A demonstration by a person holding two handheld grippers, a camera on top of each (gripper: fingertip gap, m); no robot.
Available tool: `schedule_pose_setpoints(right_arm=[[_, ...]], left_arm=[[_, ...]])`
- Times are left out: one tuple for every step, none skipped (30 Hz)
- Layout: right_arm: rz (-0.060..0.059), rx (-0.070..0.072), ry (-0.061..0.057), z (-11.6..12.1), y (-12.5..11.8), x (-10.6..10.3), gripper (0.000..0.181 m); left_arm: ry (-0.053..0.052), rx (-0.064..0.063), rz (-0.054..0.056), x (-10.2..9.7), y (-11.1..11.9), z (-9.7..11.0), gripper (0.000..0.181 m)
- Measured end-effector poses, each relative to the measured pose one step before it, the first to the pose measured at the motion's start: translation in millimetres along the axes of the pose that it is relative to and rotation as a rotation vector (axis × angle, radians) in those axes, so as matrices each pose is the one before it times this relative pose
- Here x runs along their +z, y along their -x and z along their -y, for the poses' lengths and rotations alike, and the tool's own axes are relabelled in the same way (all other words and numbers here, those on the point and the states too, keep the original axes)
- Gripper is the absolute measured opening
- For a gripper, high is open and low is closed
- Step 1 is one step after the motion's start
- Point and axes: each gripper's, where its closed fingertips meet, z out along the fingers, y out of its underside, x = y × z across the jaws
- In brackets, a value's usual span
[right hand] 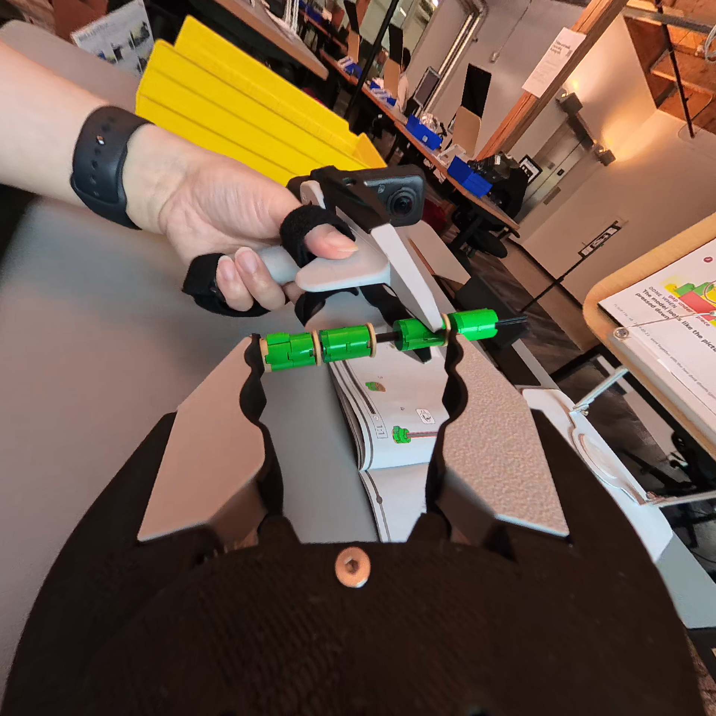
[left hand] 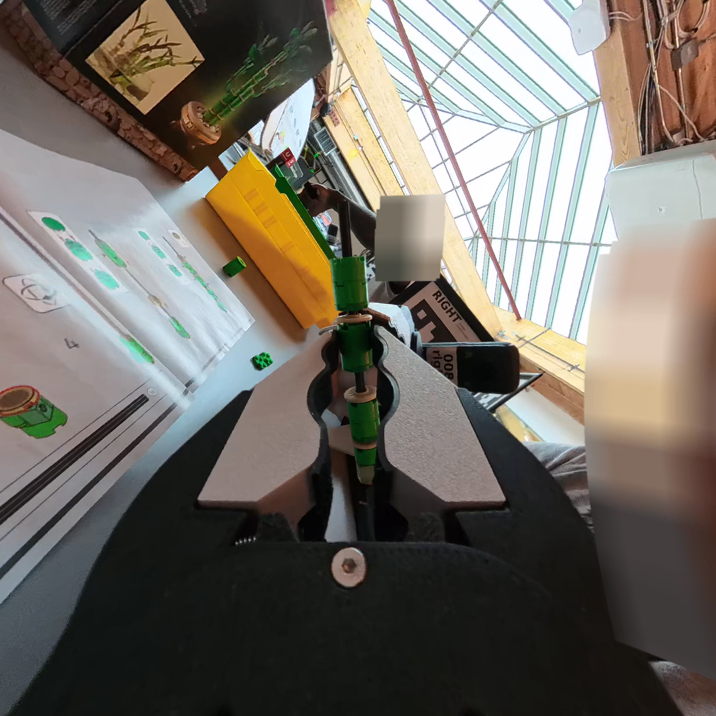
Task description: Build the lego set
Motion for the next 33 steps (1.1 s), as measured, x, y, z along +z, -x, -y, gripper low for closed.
schedule_pose_setpoints(right_arm=[[0.0022,0.0023,-0.0169,2.78,-0.44,-1.69,0.093],[-0.0029,0.0016,-0.0163,2.93,-0.72,-1.66,0.094],[0.0016,-0.0009,-0.0107,2.22,0.17,-1.24,0.094],[-0.001,-0.0025,-0.0072,1.64,-0.05,-0.97,0.094],[-0.0074,-0.0047,-0.0063,1.5,-0.96,-0.98,0.094],[0.0006,-0.0015,-0.0081,1.85,-0.02,-0.98,0.094],[-0.0023,0.0068,-0.0081,1.86,-0.85,-0.99,0.094],[-0.0034,0.0129,-0.0101,1.88,-1.38,-1.24,0.094],[-0.0005,0.0148,-0.0145,2.8,-1.45,-1.64,0.094],[0.0007,0.0185,-0.0168,3.11,-1.55,-1.86,0.094],[0.0014,0.0273,-0.0157,2.69,-2.2,-1.9,0.094],[0.0074,0.0326,-0.0164,2.83,-1.92,-2.0,0.094],[0.0159,0.0339,-0.0189,3.37,-0.74,-2.04,0.094],[0.0174,0.0345,-0.0168,2.78,-0.66,-1.99,0.094],[0.0108,0.0295,-0.0141,2.41,-1.58,-2.15,0.094],[0.0135,0.0311,-0.0192,3.3,-1.14,-2.12,0.094],[0.0261,0.0364,-0.0197,3.46,0.78,-2.01,0.094],[0.0265,0.0345,-0.0177,3.18,1.09,-1.74,0.094],[0.0221,0.0266,-0.0136,2.59,1.03,-1.51,0.094],[0.0105,0.0119,-0.0062,1.32,0.07,-1.32,0.094],[0.0091,0.0014,0.0005,0.24,0.69,-0.96,0.094],[0.0061,0.0003,0.006,-0.32,0.34,-0.66,0.094],[0.0026,0.0001,0.0074,-0.85,-0.31,-0.43,0.094],[0.0094,0.0033,0.0039,-0.57,0.87,-0.34,0.094],[0.0061,0.0012,-0.0005,-0.09,0.63,-0.18,0.094],[0.008,-0.0017,0.0008,-0.1,1.08,-0.01,0.094],[0.0034,-0.0045,0.0055,-0.69,0.61,0.02,0.094],[0.0025,-0.0089,0.0014,-0.1,0.76,-0.04,0.094],[0.0073,-0.005,-0.0034,0.75,1.52,-0.03,0.094],[0.0076,0.0014,-0.0043,0.98,1.48,0.07,0.094],[0.0016,0.002,-0.0031,0.56,0.47,0.19,0.094],[0.0025,-0.0002,0.0028,-0.47,0.46,0.36,0.094],[0.0006,-0.0016,0.006,-0.96,0.4,0.44,0.094]], left_arm=[[0.0061,0.0284,-0.0049,0.81,-3.37,-0.29,0.012],[0.0072,0.024,-0.0116,0.96,-3.98,-0.24,0.013],[0.0074,0.0168,-0.0141,0.93,-3.95,-0.18,0.016],[0.0075,0.0115,-0.0102,0.74,-2.83,-0.2,0.02],[0.0071,0.0129,-0.0078,0.41,-2.4,-0.18,0.022],[0.0066,0.0149,-0.011,0.11,-2.98,0.17,0.026],[0.0067,0.0156,-0.0125,-0.64,-3.6,0.87,0.032],[0.0109,0.0232,-0.0037,-1.63,-2.89,1.06,0.037],[0.0173,0.0408,0.0122,-2.74,-1.35,1.07,0.042],[0.0201,0.0654,0.03,-3.7,-0.11,1.26,0.048],[0.0185,0.095,0.0381,-4.17,-0.72,1.74,0.053],[0.0123,0.1181,0.0338,-3.28,-3.89,2.69,0.064],[0.0113,0.1286,0.0271,-1.57,-6.81,2.65,0.076],[0.0187,0.127,0.0217,0.12,-8.26,1.33,0.081],[0.027,0.1087,0.0242,2.1,-7.19,-0.49,0.086],[0.0316,0.0804,0.0275,3.79,-5.22,-1.95,0.091],[0.0297,0.0568,0.018,4.8,-4.91,-2.14,0.094],[0.0281,0.0416,0.0092,4.67,-4.41,-2.3,0.095],[0.0181,0.0284,0.0067,3.69,-3.2,-1.19,0.092],[-0.0016,0.0179,0.0053,1.95,-1.82,1.0,0.093],[-0.0036,0.0116,0.0124,0.33,0.45,1.37,0.094],[0.0031,0.0183,0.0177,-0.54,1.64,0.45,0.096],[0.0016,0.0251,0.0166,-0.86,1.33,0.75,0.097],[0.0,0.0187,0.0069,-0.61,-0.31,1.11,0.098],[-0.0018,0.0052,-0.0073,-0.16,-2.14,1.25,0.098],[-0.0011,-0.0016,-0.0131,0.32,-2.62,0.79,0.098],[0.0008,0.0017,-0.0105,0.49,-2.26,0.17,0.097],[0.0029,0.006,-0.0043,0.43,-1.36,-0.48,0.097],[0.004,0.006,0.0014,0.42,-0.15,-0.68,0.096],[-0.0004,0.003,-0.0025,-0.05,-0.54,-0.29,0.095],[-0.0045,-0.0016,-0.0088,-0.03,-1.4,0.41,0.092],[-0.0023,-0.0028,-0.006,0.01,-0.85,-0.02,0.088],[0.0021,0.0005,-0.0015,0.25,-0.23,-0.76,0.087]])
